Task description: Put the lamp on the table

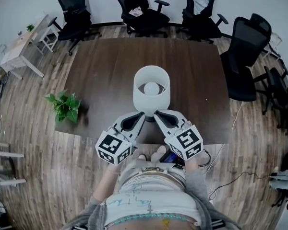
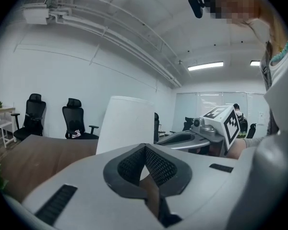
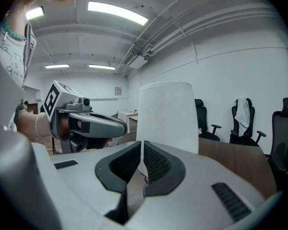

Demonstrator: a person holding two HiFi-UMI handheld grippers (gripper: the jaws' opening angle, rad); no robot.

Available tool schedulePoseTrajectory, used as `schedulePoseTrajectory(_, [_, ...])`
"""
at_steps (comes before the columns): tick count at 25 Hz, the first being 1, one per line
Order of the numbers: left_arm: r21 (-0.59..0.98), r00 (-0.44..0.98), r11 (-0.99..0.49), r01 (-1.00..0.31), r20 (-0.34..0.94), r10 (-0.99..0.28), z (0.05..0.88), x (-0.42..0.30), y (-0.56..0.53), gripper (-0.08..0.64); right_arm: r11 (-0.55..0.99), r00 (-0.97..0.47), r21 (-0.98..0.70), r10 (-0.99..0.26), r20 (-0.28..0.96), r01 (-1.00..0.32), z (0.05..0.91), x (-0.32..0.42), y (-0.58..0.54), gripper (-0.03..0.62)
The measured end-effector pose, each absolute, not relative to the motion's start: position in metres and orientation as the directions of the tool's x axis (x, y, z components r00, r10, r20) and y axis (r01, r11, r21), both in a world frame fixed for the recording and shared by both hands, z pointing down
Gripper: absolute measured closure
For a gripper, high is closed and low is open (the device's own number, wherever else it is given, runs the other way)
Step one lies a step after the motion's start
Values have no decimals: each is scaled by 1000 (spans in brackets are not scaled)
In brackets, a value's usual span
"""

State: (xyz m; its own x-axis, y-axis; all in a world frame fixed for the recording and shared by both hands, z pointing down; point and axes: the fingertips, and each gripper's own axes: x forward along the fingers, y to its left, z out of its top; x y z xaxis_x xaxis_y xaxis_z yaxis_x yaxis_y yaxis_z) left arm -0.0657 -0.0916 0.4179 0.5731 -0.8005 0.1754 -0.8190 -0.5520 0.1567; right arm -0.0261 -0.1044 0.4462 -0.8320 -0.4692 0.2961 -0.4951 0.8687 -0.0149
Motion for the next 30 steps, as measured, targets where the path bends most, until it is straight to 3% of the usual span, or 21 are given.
schedulePoseTrajectory(30, [170,646,-624,-763,138,-751,421,-79,-19,549,703,-681,-13,-683,265,-711,442,-21,-39,566])
